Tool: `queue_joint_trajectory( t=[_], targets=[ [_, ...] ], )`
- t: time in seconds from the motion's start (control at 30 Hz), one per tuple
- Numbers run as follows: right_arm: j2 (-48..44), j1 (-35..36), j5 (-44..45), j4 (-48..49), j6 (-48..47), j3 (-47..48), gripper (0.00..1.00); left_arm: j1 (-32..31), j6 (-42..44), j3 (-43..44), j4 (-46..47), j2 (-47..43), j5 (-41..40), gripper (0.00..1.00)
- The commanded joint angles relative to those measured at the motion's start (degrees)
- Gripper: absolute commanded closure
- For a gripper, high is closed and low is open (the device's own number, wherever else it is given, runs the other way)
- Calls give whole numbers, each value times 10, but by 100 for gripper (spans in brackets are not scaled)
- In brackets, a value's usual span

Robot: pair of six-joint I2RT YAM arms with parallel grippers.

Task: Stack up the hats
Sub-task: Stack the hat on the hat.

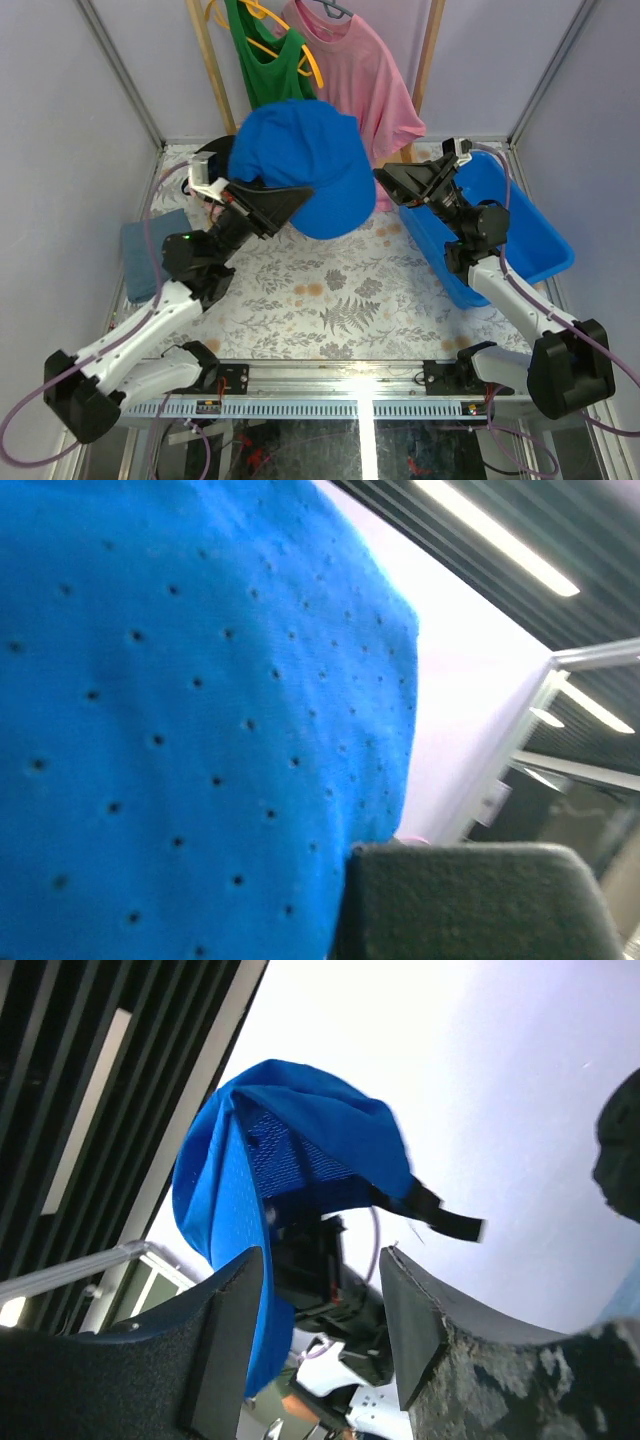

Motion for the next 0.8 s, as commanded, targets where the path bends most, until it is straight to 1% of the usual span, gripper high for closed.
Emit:
queue_joint_trajectory(
  t=[0.0,0.17,0.27,0.33,0.47,0.77],
  targets=[
    [-19,-4,24,-35,-53,-7,41,-1,152,26,-137,-38,-127,100],
    [-29,15,41,-82,-73,-4,39,-26,255,55,-177,-26,-209,100],
    [-30,58,61,-114,-101,14,38,-53,313,73,-187,-11,-273,100],
    [-24,86,74,-127,-115,28,37,-67,338,78,-181,-3,-303,100],
    [-1,121,92,-126,-127,48,37,-90,373,77,-164,2,-350,100],
    [63,166,107,-86,-119,87,36,-118,408,64,-138,-2,-393,100]
  ],
)
